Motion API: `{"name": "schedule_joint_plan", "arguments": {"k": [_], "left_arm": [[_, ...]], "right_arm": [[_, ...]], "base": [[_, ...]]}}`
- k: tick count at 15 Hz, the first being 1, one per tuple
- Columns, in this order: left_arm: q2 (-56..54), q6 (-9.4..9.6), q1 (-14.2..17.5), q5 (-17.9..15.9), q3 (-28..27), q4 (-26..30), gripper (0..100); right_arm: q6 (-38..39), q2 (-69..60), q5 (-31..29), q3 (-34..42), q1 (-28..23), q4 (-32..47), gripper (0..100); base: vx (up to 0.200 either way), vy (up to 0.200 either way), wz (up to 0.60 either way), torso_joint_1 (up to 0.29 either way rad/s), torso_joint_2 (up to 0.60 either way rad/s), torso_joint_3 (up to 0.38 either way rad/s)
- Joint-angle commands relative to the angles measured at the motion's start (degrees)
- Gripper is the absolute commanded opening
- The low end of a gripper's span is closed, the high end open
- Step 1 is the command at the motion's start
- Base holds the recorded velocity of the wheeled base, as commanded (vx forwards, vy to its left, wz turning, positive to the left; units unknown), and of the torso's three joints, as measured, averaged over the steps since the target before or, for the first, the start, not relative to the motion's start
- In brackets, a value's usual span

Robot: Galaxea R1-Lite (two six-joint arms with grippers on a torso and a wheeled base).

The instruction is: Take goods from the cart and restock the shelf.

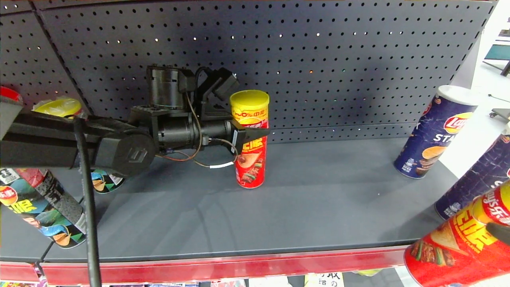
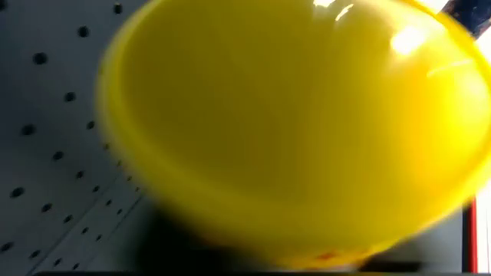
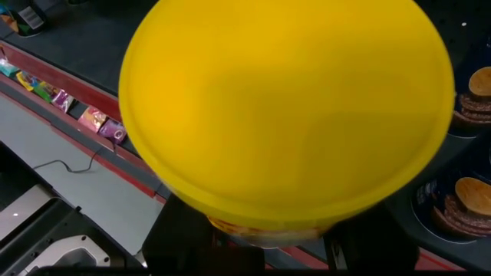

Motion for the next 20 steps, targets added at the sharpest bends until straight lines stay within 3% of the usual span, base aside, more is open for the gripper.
{"name": "schedule_joint_plan", "arguments": {"k": [1, 4, 5, 8, 11, 13, 15, 20], "left_arm": [[-0.4, 0.01, -0.4, 0.0, 0.6, 0.0, 0], [-3.7, -0.16, -2.1, 0.1, 4.7, 0.1, 0], [-7.0, -1.39, -4.0, 0.7, 9.2, -0.2, 0], [-11.8, -2.62, -6.3, 2.0, 15.6, -0.7, 0], [-15.7, -2.62, -7.0, 1.9, 21.2, -1.2, 0], [-16.5, -2.80, -7.6, 2.0, 22.6, -2.6, 0], [-18.5, -4.29, -9.0, 2.1, 25.1, -3.4, 0], [-19.7, -4.91, -10.2, 2.2, 27.1, -3.5, 0]], "right_arm": [[0.0, 0.0, 0.0, 0.0, -0.1, 0.0, 0], [0.0, 0.0, 0.0, -0.1, 0.0, -0.1, 0], [0.0, -0.1, 0.0, -0.1, -0.1, -0.1, 0], [0.0, -0.1, 0.0, -0.1, -0.1, -0.1, 0], [0.0, 0.3, 0.1, -0.1, 0.0, -0.1, 0], [0.0, 0.4, 0.2, 0.0, 0.0, -0.1, 0], [0.0, 0.5, 0.2, 0.0, 0.0, -0.1, 0], [0.0, 0.5, 0.1, 0.0, -0.1, -0.1, 0]], "base": [[0.000, 0.000, 0.00, 0.000, 0.00, 0.000], [0.000, 0.000, 0.00, 0.000, 0.00, 0.000], [0.000, 0.000, 0.00, 0.000, 0.00, 0.000], [0.000, 0.000, 0.00, 0.000, 0.00, 0.000], [0.000, 0.000, 0.00, 0.000, 0.00, 0.000], [0.000, 0.000, 0.00, 0.000, 0.00, 0.000], [0.000, 0.000, 0.00, 0.000, 0.00, 0.000], [0.000, 0.000, 0.00, 0.000, 0.00, 0.000]]}}
